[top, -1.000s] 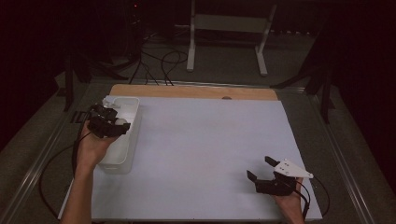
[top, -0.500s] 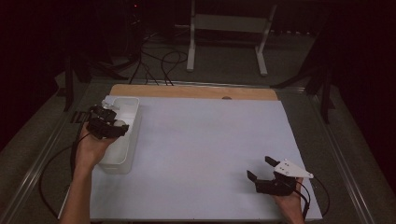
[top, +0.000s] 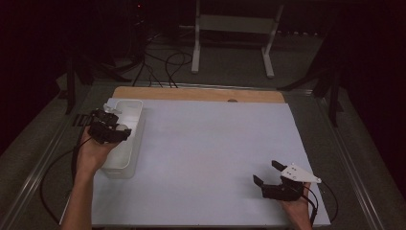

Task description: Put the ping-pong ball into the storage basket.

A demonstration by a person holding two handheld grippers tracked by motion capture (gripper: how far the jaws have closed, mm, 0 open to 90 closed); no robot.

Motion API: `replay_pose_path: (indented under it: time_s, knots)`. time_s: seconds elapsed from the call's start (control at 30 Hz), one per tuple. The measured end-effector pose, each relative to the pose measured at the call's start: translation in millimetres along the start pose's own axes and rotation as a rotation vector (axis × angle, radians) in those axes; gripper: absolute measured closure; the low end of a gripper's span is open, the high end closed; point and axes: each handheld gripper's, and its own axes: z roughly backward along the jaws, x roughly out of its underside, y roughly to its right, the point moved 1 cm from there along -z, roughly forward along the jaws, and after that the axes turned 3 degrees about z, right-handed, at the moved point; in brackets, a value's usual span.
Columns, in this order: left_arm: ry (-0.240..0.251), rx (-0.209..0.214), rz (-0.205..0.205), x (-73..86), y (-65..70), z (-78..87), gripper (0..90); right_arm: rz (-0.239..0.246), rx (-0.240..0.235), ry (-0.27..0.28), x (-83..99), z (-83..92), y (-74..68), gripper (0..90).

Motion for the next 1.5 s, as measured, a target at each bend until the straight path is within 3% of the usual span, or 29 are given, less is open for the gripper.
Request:
replay_pose_path:
  time_s: [0.23, 0.3, 0.37, 0.43, 0.5, 1.1, 1.5]
  knots:
    - [0.009, 0.002, 0.011, 0.8, -0.9, 0.0, 48.8, -0.001, 0.0, 0.001, 0.0, -0.3, -0.2, 8.7]
    - [0.019, 0.008, 0.019, 0.6, -0.9, 0.2, 33.5, 0.0, -0.001, 0.001, 0.1, -0.3, -0.1, 8.8]
    - [0.023, -0.012, 0.02, 0.1, -0.2, 0.0, 16.7, -0.001, 0.0, 0.001, 0.0, -0.4, 0.0, 8.7]
    - [0.022, -0.012, 0.025, -0.4, 0.1, -0.5, 5.9, -0.001, -0.001, 0.001, 0.1, -0.6, -0.1, 8.7]
    - [0.02, -0.015, 0.02, -0.4, 0.7, -0.9, 0.8, 0.001, -0.001, 0.0, 0.1, -0.8, -0.3, 8.7]
    - [0.092, 0.029, -0.016, 0.8, 9.5, 4.0, 0.1, -0.001, -0.001, 0.001, 0.0, -0.8, -0.1, 8.7]
    - [0.127, 0.037, -0.031, 11.5, 18.4, 5.3, 0.1, 0.0, -0.001, 0.003, -0.1, 0.1, 0.6, 8.7]
